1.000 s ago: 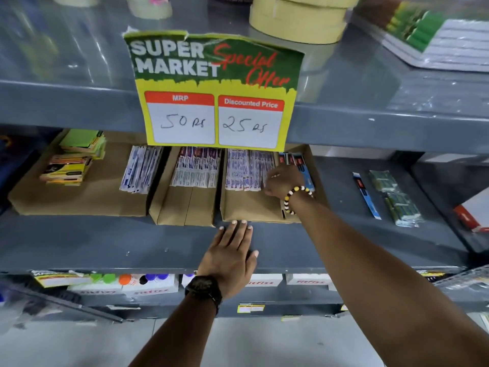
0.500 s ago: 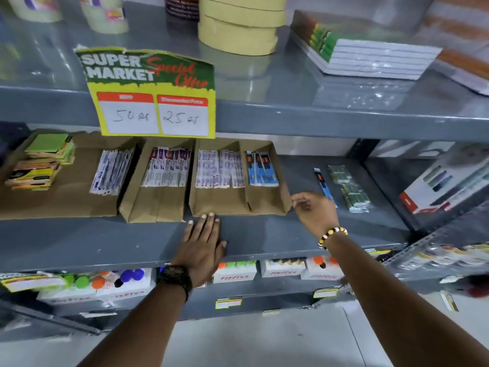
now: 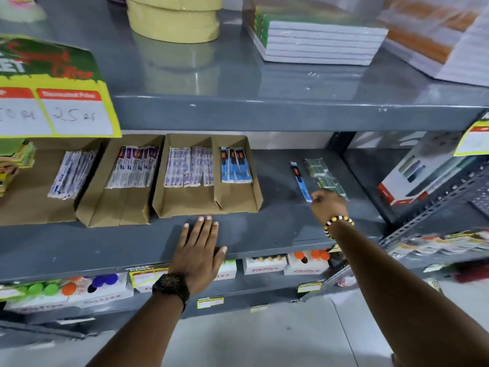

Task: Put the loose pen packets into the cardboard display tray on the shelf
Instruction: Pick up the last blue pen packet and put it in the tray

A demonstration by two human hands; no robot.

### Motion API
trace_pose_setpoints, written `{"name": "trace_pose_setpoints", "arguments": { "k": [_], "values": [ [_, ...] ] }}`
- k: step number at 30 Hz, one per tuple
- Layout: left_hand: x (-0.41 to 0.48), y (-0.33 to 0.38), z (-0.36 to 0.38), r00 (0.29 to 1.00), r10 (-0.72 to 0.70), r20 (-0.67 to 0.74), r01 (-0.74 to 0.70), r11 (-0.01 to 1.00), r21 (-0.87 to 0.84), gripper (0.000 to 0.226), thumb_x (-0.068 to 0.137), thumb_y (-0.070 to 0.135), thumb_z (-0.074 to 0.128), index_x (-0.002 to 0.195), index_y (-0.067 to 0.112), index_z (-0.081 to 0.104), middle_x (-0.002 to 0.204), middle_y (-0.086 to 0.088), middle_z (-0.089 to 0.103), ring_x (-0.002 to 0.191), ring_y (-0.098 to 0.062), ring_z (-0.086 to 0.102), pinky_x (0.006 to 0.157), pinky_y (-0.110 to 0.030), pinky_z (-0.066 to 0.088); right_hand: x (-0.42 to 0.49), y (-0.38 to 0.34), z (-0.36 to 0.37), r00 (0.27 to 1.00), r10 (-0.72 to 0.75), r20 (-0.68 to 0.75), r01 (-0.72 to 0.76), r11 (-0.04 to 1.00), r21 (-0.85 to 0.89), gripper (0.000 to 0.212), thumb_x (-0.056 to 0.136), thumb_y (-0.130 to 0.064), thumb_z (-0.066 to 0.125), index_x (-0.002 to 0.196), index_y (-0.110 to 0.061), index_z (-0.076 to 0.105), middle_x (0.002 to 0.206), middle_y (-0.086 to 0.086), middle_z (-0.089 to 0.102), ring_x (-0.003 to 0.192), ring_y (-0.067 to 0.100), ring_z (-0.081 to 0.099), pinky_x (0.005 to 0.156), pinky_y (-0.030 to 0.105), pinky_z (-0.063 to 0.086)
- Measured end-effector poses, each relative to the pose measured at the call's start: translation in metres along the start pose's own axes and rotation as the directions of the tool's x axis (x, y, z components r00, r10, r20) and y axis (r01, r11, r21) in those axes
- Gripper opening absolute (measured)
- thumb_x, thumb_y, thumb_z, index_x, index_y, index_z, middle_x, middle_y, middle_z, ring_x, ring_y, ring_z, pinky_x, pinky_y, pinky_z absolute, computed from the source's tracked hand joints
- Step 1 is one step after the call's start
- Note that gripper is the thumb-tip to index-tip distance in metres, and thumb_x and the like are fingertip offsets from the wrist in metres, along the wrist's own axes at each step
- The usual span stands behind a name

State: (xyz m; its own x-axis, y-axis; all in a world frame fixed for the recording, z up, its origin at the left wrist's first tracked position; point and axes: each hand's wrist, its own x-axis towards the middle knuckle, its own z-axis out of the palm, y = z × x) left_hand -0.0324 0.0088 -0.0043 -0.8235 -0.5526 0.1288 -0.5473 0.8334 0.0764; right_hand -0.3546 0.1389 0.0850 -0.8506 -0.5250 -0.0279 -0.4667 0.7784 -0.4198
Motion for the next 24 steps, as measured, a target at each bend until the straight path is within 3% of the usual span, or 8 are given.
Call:
{"name": "trace_pose_setpoints", "arguments": {
  "k": [3,8,15,19,21,24],
  "values": [
    [0.000,0.001,0.000,1.000,-0.015,-0.009,0.015,1.000,-0.005,0.067,0.102,0.052,0.017,0.153,0.010,0.031,0.160,-0.011,0.033,0.150,-0.029,0.023,0.120,-0.051,0.009,0.019,-0.003,0.008,1.000,0.009,0.023,-0.008,0.998,-0.056,0.025,0.085,-0.016,0.049,0.094,-0.010,0.071,0.102,0.017,0.071,0.095,0.037,0.065,0.072,0.031,0.046],
    [0.000,0.001,-0.002,1.000,-0.019,0.001,0.019,1.000,0.012,0.067,0.102,0.051,0.016,0.153,0.011,0.031,0.160,-0.010,0.032,0.150,-0.029,0.021,0.120,-0.051,0.008,0.031,-0.005,0.020,0.999,0.040,0.007,-0.039,0.997,-0.070,0.031,0.089,-0.032,0.059,0.100,-0.006,0.072,0.101,0.016,0.072,0.098,0.036,0.066,0.080,0.037,0.052],
    [0.001,0.001,-0.002,0.999,-0.033,0.043,0.032,0.999,0.010,0.067,0.102,0.052,0.016,0.155,0.012,0.027,0.161,-0.010,0.030,0.151,-0.029,0.018,0.121,-0.054,0.013,0.035,-0.001,0.021,0.995,0.100,0.016,-0.100,0.995,-0.030,0.028,0.084,-0.024,0.067,0.103,-0.003,0.070,0.108,0.017,0.070,0.105,0.035,0.064,0.084,0.034,0.050],
    [-0.001,-0.001,-0.007,0.996,-0.029,0.082,0.033,0.998,-0.046,0.078,0.098,0.062,0.002,0.156,0.013,0.015,0.165,-0.007,0.017,0.153,-0.024,0.001,0.122,-0.047,-0.007,0.020,0.005,0.009,0.987,0.157,0.017,-0.158,0.978,0.135,0.019,0.081,-0.023,0.067,0.094,-0.013,0.077,0.098,0.009,0.074,0.099,0.032,0.067,0.081,0.029,0.049],
    [-0.002,-0.002,-0.015,0.997,-0.068,0.048,0.073,0.991,-0.110,0.078,0.097,0.063,0.011,0.156,0.013,0.017,0.164,-0.006,0.021,0.153,-0.025,0.000,0.120,-0.046,-0.013,0.011,0.009,-0.001,0.989,0.147,0.003,-0.143,0.953,0.267,0.017,0.080,-0.025,0.069,0.092,-0.016,0.076,0.091,0.006,0.075,0.091,0.028,0.068,0.076,0.028,0.048],
    [-0.004,-0.002,-0.039,0.985,-0.170,-0.037,0.153,0.949,-0.276,0.074,0.094,0.058,0.026,0.154,0.014,0.028,0.159,-0.010,0.034,0.152,-0.030,0.015,0.123,-0.053,0.001,-0.005,0.007,-0.019,1.000,0.022,0.003,-0.021,0.907,0.420,0.014,0.080,-0.027,0.072,0.088,-0.016,0.075,0.080,0.004,0.075,0.070,0.012,0.067,0.065,0.022,0.046]
  ]
}}
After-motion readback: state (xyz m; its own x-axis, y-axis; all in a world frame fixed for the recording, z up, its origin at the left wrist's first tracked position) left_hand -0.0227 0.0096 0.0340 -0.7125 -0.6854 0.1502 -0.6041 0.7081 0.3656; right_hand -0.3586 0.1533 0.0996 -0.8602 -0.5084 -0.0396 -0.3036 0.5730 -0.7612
